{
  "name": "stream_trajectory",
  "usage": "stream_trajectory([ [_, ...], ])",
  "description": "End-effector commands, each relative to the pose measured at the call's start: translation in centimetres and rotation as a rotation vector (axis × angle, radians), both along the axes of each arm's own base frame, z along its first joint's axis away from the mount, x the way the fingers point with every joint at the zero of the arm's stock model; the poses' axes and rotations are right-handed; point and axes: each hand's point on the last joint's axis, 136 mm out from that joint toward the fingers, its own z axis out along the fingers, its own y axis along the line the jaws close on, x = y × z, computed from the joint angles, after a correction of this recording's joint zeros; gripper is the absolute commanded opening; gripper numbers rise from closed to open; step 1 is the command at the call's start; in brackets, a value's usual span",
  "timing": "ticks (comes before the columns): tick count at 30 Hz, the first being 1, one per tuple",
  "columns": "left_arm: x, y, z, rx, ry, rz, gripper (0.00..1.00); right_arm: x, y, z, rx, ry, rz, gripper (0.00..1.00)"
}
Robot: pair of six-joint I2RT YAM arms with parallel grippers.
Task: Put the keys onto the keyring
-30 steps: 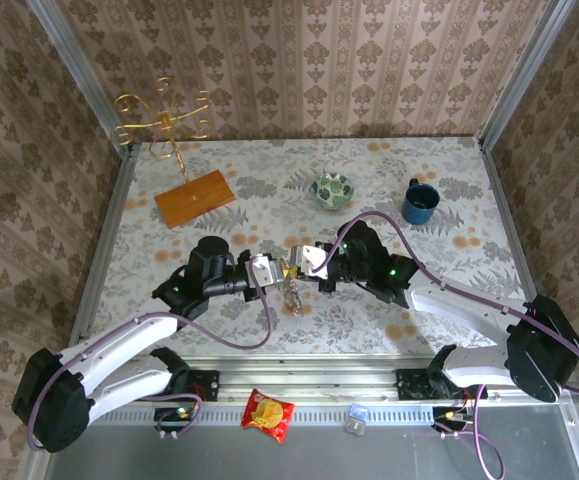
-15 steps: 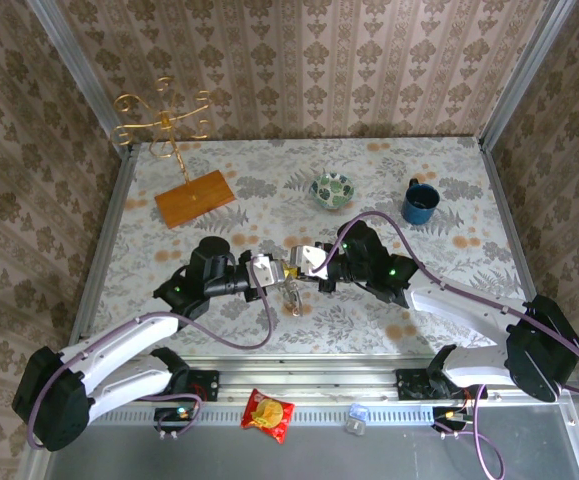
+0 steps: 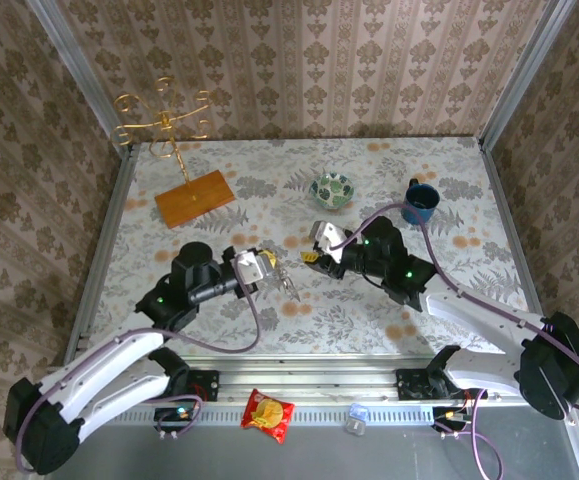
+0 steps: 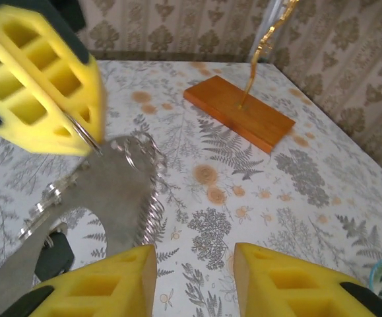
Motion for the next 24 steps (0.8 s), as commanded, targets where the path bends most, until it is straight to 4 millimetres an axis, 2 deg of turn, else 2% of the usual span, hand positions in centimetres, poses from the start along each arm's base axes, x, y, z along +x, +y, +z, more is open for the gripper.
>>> stream_trajectory([
  [1, 2.7, 3.8, 1.9, -0.004, 0.019, 0.266, 0.00, 1.8, -0.7, 0.8, 0.119, 0.107, -0.157, 0.38],
  [6, 5.3, 10.9, 2.9, -0.068, 0.086, 0.629, 0.00, 3.7, -0.5, -2.2, 0.215, 0.335, -0.352, 0.40],
  [8, 5.7, 13.2, 2.9, -0.093, 0.116, 0.728, 0.00, 3.9, 0.7, -4.1, 0.208, 0.440, -0.394, 0.40],
  [10, 6.0, 15.6, 2.9, -0.116, 0.130, 0.833, 0.00, 3.8, 2.5, -6.4, 0.164, 0.546, -0.412, 0.39],
  [12, 6.2, 17.6, 2.6, -0.121, 0.138, 0.918, 0.00, 3.6, 4.3, -7.9, 0.109, 0.620, -0.415, 0.39],
  [19, 5.8, 23.0, 2.5, -0.185, 0.127, 1.149, 0.00, 3.6, 10.8, -12.4, -0.080, 0.764, -0.349, 0.42],
  [24, 5.3, 25.1, 2.1, -0.227, 0.135, 1.231, 0.00, 3.9, 14.4, -15.3, -0.229, 0.712, -0.316, 0.46],
])
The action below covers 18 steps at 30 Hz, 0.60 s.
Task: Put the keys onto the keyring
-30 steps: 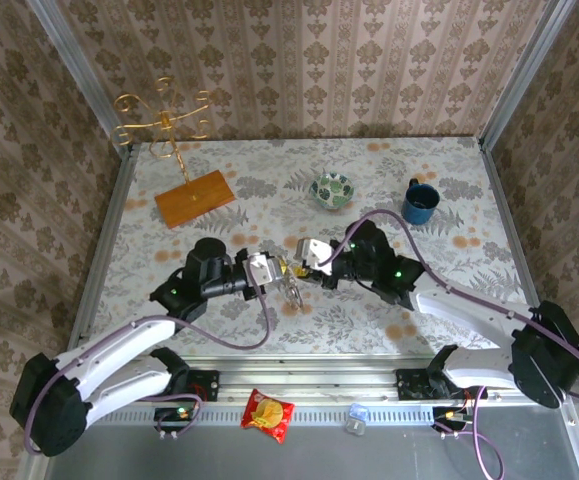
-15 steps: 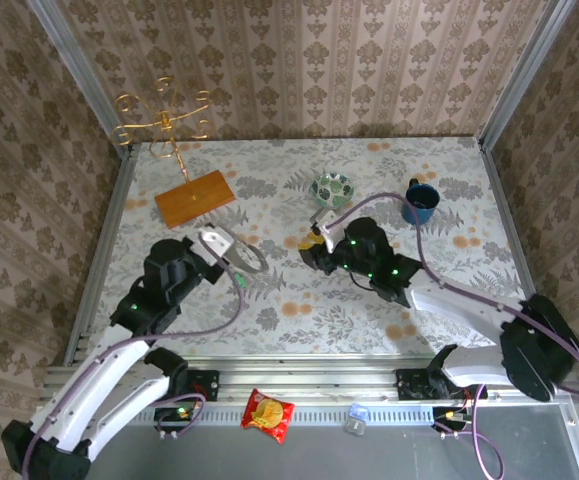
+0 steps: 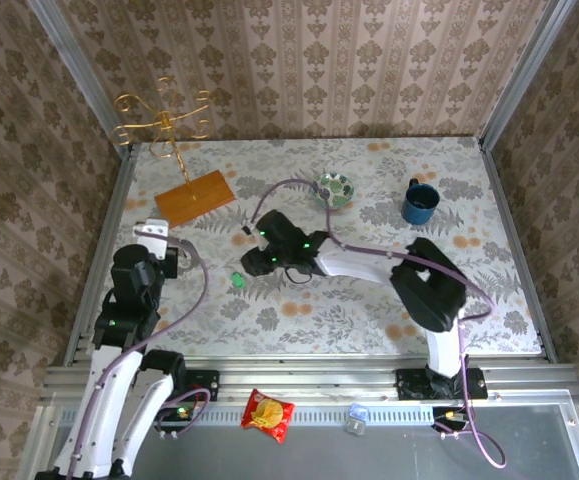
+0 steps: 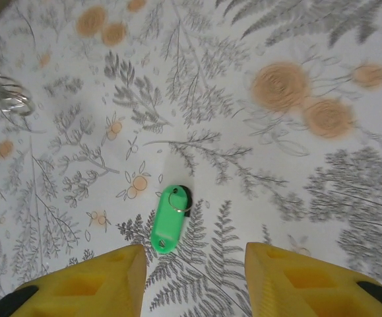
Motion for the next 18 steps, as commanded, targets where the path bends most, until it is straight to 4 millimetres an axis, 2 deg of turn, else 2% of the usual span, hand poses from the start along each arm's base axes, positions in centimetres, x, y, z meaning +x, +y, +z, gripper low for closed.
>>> stream_trajectory([
  [1, -0.5, 1.3, 0.0, -0.044, -0.020, 0.071, 0.00, -0.7, 0.7, -2.9, -0.152, 0.016, 0.036, 0.46],
  [5, -0.7, 2.0, -0.8, -0.028, -0.009, 0.097, 0.00, 0.0, 2.1, -5.1, -0.261, -0.029, 0.062, 0.48],
  [12, -1.1, 2.6, -1.0, -0.013, -0.011, 0.120, 0.00, -0.1, 4.1, -7.2, -0.344, -0.072, 0.114, 0.49],
  [18, -1.1, 2.6, -0.5, -0.013, -0.025, 0.118, 0.00, -0.3, 3.2, -8.1, -0.426, -0.092, 0.110, 0.46],
])
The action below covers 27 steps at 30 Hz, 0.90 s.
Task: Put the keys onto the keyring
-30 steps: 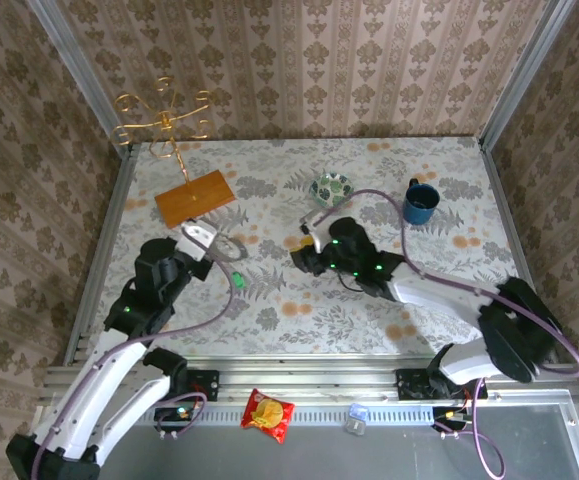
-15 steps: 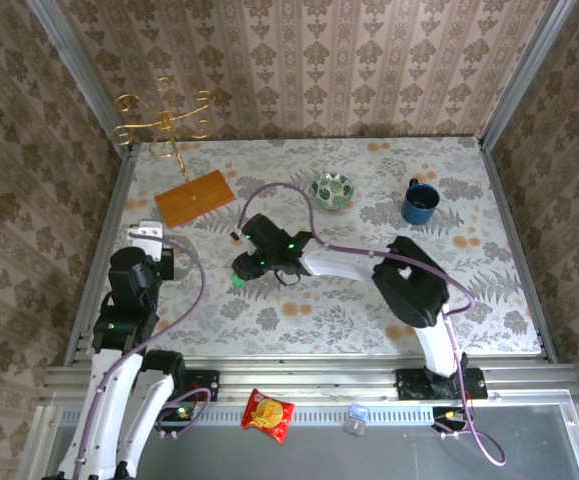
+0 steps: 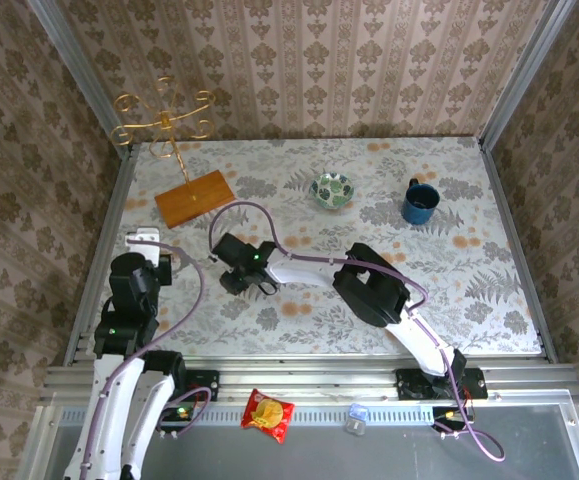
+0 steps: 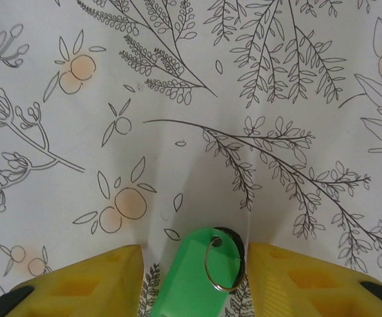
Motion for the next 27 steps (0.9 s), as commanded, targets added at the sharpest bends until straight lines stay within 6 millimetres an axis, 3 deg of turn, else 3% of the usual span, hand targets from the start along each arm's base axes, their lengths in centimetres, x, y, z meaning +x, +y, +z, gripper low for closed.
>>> stream_trajectory([
  [1, 0.0, 0.5, 1.3, -0.008, -0.055, 0.031, 0.00, -0.1, -1.6, -0.9, -0.101, -0.020, -0.008, 0.45],
  [5, 0.2, 0.2, 1.4, -0.013, -0.060, 0.012, 0.00, -0.5, -2.8, -0.9, -0.124, -0.019, -0.022, 0.39],
  [10, 0.3, -0.5, 1.5, -0.011, -0.056, -0.034, 0.00, -1.1, -4.8, 0.7, -0.131, -0.039, -0.044, 0.28],
  [14, 0.7, -1.8, 1.5, -0.021, -0.045, -0.107, 0.00, -1.9, -7.1, 1.9, -0.153, -0.055, -0.063, 0.27],
  [27, 1.4, -10.5, 1.9, -0.065, -0.017, -0.555, 0.00, -6.8, -18.7, 2.6, -0.212, 0.044, -0.210, 0.19],
])
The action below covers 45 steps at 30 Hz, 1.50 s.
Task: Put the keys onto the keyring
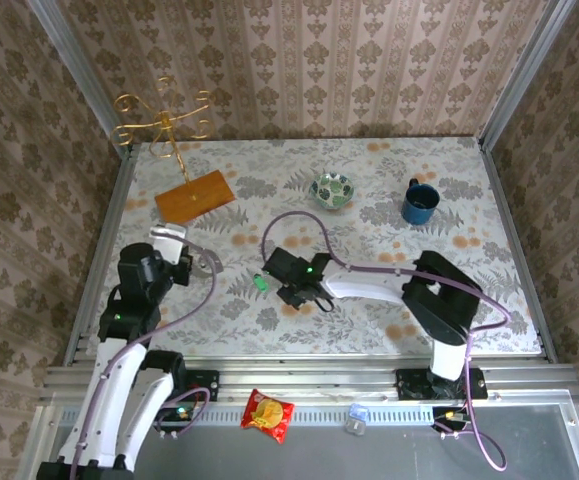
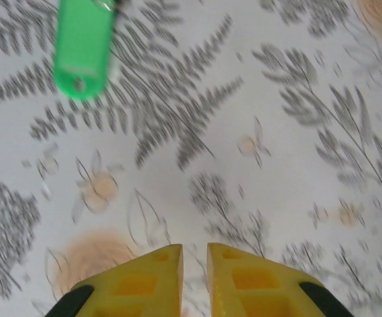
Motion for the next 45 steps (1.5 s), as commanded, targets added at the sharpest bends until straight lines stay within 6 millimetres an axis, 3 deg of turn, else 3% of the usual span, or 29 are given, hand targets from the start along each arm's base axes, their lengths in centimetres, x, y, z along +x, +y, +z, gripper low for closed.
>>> stream_trajectory([
  [1, 0.2, -3.6, 3.7, -0.020, -0.109, -0.184, 0.00, -1.0, -3.0, 0.5, 0.000, 0.038, -0.090, 0.18],
  [3, 0.4, -4.3, 3.6, -0.015, -0.105, -0.205, 0.00, -1.3, -3.5, 0.9, 0.028, 0.057, -0.107, 0.20],
  [6, 1.5, -2.8, 3.6, -0.015, -0.113, -0.085, 0.00, -1.4, -2.5, 1.8, 0.080, 0.073, -0.079, 0.31],
  [15, 1.8, 2.3, 4.3, 0.036, -0.142, 0.199, 0.00, 1.8, 5.8, 3.2, 0.254, 0.104, -0.017, 0.40],
  [19, 1.2, 3.0, 4.5, 0.044, -0.151, 0.222, 0.00, 3.1, 8.0, 2.9, 0.307, 0.165, -0.136, 0.40],
  [25, 0.9, 3.3, 4.4, 0.043, -0.153, 0.237, 0.00, 4.0, 8.6, 3.1, 0.479, 0.291, -0.576, 0.41],
  [33, 0.9, 3.7, 4.3, 0.028, -0.162, 0.263, 0.00, 2.9, 9.1, 0.0, 0.531, 0.466, -1.042, 0.39],
  [39, 0.9, 3.6, 4.6, 0.031, -0.171, 0.259, 0.00, 4.9, 7.5, 0.5, 0.496, 0.296, -1.086, 0.40],
  [45, 1.2, 3.4, 4.7, 0.022, -0.178, 0.252, 0.00, 5.8, 7.8, -0.7, 0.493, 0.311, -1.111, 0.39],
])
